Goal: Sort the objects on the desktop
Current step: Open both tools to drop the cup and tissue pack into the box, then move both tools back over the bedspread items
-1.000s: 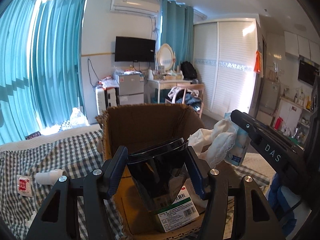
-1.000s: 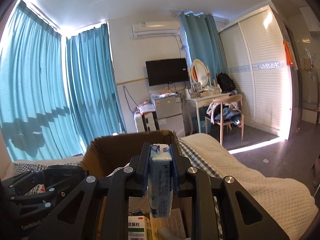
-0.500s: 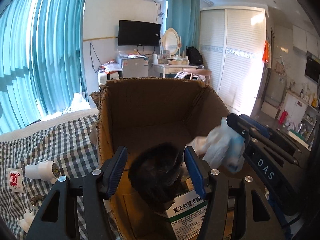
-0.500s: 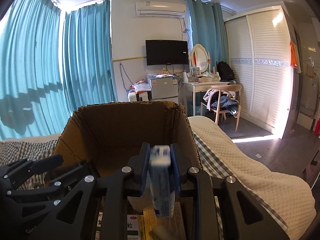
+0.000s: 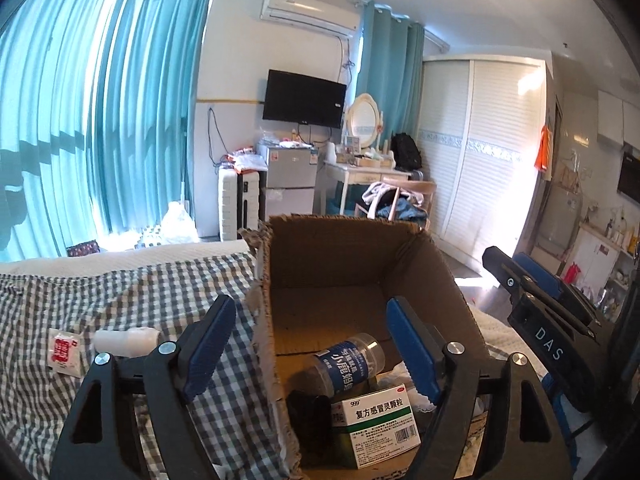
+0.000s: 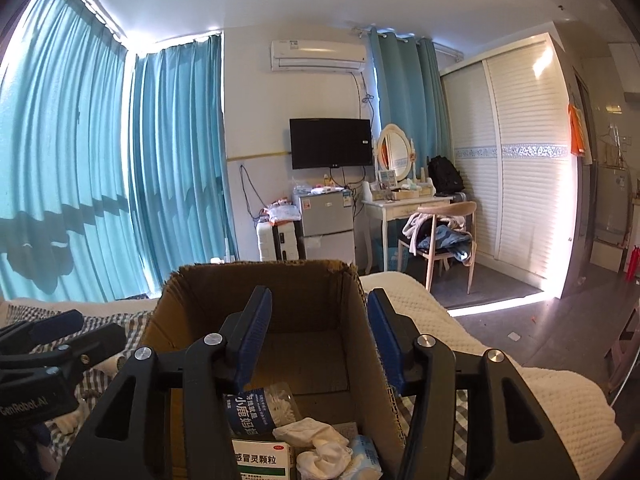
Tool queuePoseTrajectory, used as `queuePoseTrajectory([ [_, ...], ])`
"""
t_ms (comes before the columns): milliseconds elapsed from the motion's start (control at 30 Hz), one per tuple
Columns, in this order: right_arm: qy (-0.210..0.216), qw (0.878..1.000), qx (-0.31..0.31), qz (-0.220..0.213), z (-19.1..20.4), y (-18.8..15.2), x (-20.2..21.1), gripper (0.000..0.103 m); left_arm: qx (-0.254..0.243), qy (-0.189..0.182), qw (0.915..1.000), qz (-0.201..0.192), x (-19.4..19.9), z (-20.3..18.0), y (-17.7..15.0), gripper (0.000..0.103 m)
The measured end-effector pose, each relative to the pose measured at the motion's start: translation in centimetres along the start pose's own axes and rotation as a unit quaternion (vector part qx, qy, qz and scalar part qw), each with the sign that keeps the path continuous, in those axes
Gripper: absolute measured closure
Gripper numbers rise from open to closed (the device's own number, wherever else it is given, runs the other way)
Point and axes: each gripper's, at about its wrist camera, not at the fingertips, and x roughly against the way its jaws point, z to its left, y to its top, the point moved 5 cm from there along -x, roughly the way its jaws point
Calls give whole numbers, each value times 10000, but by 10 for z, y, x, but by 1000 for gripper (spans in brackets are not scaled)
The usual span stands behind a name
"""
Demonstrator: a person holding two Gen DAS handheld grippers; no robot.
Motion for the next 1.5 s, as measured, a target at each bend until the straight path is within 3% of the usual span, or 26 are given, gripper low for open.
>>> queuePoseTrajectory([
  [133,92,9999,-34,-103,7,12,14,52,48,80,9998,-178,23,11,7,18],
  [300,174,9995,-45,-259,17,25,31,42,26,290,9985,-460,55,23,16,10],
  [400,268,9991,-83,-321,21,30,41,37,31,439,9971,-621,77,32,20,0],
  [500,298,9983,-138,-480,25,36,55,23,41,627,9946,-832,103,40,25,0],
  [567,300,9971,-211,-663,29,41,65,7,32,741,9927,-954,118,46,28,0],
  [633,233,9964,-169,-797,36,46,73,0,18,939,9898,-1067,132,48,32,0],
  [733,261,9959,-102,-864,45,52,82,0,32,1181,9860,-1176,148,57,38,0],
  [900,791,9916,-475,-901,56,61,99,0,10,1591,9788,-1293,173,78,38,0],
  [1200,987,9896,-245,-1022,96,66,119,0,124,2346,9609,-1467,225,129,40,0],
  [1500,1587,9845,-126,-741,141,55,117,0,408,3028,9460,-1087,233,196,18,0],
])
